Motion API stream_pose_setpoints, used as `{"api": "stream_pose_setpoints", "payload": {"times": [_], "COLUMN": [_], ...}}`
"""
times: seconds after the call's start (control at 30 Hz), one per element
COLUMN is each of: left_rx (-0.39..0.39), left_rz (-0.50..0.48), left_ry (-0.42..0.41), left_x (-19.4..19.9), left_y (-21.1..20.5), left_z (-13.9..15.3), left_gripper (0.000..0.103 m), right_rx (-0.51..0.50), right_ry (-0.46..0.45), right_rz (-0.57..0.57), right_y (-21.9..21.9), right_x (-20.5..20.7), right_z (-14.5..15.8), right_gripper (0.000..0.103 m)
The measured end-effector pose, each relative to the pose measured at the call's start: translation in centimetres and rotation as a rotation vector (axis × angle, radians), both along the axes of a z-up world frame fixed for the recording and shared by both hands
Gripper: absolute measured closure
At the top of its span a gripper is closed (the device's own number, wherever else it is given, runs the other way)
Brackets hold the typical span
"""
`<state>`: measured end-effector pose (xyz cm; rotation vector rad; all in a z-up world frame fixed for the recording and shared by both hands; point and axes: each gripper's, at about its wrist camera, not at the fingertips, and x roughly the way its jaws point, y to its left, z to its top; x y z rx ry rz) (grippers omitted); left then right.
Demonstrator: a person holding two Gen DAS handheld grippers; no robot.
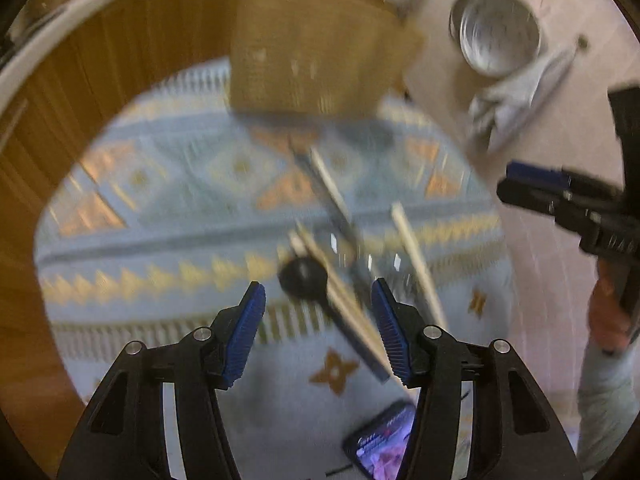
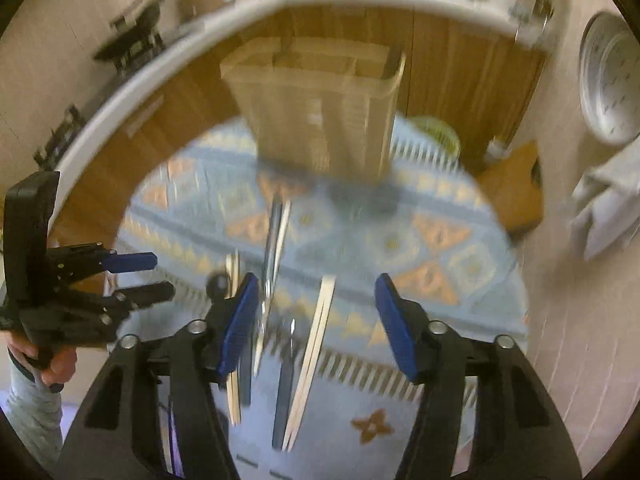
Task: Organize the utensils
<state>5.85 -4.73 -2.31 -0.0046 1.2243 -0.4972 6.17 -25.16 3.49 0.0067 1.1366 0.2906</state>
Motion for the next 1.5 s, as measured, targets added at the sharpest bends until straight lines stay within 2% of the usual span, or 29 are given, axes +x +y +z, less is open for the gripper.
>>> {"api": "stream_pose_setpoints", "payload": {"times": [0.07,0.13,0.27,0.43,0.6,0.7,0.83,0.97,1.07,1.17,1.37,1.5], "left_rx": [0.018,0.016,-0.007,0.033,0.129,0.180,0.181,0.195,0.177,0.170,0.104,0.050], "left_rz": [-0.001,0.011,0.035,0.031,0.025,-0.011,0.004,0.015,0.018,0.010,-0.054,-0.026], "left_ry": [0.034,0.066,0.128,0.087,0.024,-0.014,0.002,-0.018,-0.017,-0.032,0.025,0.075], "left_x": [-0.3,-0.5,-0.3,-0.3,-0.8,-1.0,-0.7,-0.5,-0.5,-0.3,0.2,0.9], "left_y": [-0.3,0.0,0.2,-0.4,-2.4,-3.0,-3.2,-4.1,-3.7,-3.7,-1.9,-0.5], "left_z": [-1.8,-3.3,-5.2,-4.9,-4.2,-4.1,-4.0,-4.3,-4.4,-4.6,-4.7,-4.8], "left_gripper": [0.050,0.052,0.064,0.065,0.075,0.076,0.075,0.073,0.074,0.093,0.095,0.093], "right_rx": [-0.002,0.001,0.006,0.023,0.044,0.048,0.058,0.073,0.079,0.077,0.074,0.075], "right_ry": [0.055,0.096,0.127,0.147,0.166,0.178,0.201,0.210,0.221,0.227,0.229,0.229], "right_rz": [0.011,0.018,0.035,0.034,0.031,0.021,0.004,-0.007,-0.008,-0.005,0.011,0.012], "right_y": [0.4,0.5,0.6,0.5,0.3,0.2,0.0,0.1,0.3,0.7,1.3,1.4], "right_x": [-0.1,-0.4,-1.0,-0.6,-0.1,0.2,0.8,1.4,1.7,1.8,1.8,1.9], "right_z": [-1.7,-3.2,-4.7,-5.1,-5.3,-5.6,-6.0,-6.2,-6.5,-6.7,-6.9,-6.9], "right_gripper": [0.060,0.061,0.061,0.061,0.061,0.061,0.061,0.061,0.061,0.061,0.061,0.061]}}
